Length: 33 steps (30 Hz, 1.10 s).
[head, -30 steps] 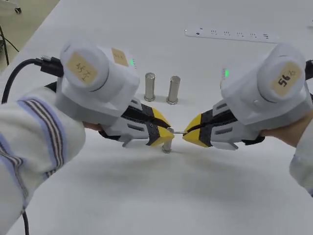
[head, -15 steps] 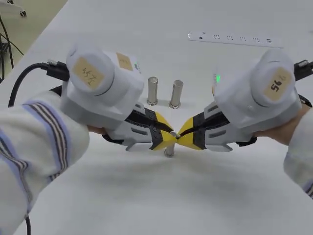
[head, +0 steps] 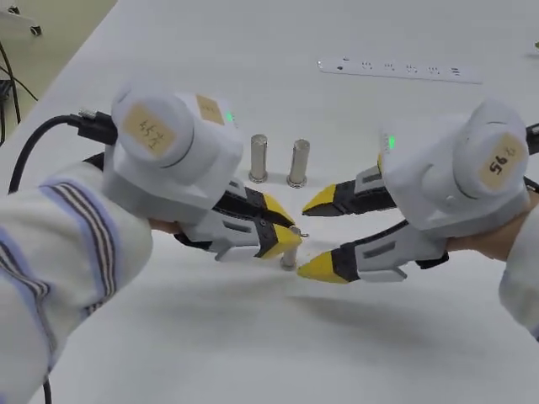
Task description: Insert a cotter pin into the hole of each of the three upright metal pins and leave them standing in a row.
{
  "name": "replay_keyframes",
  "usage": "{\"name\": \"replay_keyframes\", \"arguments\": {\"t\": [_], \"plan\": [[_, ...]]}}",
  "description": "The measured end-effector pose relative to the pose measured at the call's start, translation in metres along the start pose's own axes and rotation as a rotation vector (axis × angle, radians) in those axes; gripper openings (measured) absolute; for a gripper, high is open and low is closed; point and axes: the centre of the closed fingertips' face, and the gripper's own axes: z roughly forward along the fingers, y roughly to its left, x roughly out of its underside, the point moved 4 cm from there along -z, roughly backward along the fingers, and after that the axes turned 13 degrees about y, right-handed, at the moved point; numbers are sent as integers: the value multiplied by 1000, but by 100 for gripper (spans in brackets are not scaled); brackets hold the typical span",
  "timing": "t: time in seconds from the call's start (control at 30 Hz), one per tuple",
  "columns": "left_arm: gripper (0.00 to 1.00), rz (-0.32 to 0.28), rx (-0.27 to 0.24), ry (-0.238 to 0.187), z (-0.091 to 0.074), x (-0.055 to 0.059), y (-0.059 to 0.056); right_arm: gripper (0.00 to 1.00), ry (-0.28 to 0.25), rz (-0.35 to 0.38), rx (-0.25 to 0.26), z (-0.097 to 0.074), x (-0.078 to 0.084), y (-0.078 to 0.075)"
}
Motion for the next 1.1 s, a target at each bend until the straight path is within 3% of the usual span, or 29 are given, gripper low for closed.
{"name": "replay_keyframes", "arguments": {"t": [0.43, 0.53, 0.63, 0.7, 0.9, 1.1], "plan": [[5, -2, -12, -7, 0, 1, -2, 84, -71, 214, 16, -24, 14, 24], [5, -1, -24, -8, 0, 1, -1, 86, -69, 248, 19, -30, 17, 32], [5, -1, -22, -11, 0, 2, -1, 90, -120, 310, 38, -40, 16, 39], [5, -5, -21, -11, -1, 3, 0, 91, -128, 328, 40, -45, 17, 44], [5, -9, -19, -10, -2, 4, 0, 90, -85, 362, 52, -52, 28, 56], [5, -18, -30, -21, -8, 6, 5, 88, -78, 382, 65, -57, 33, 59]]}}
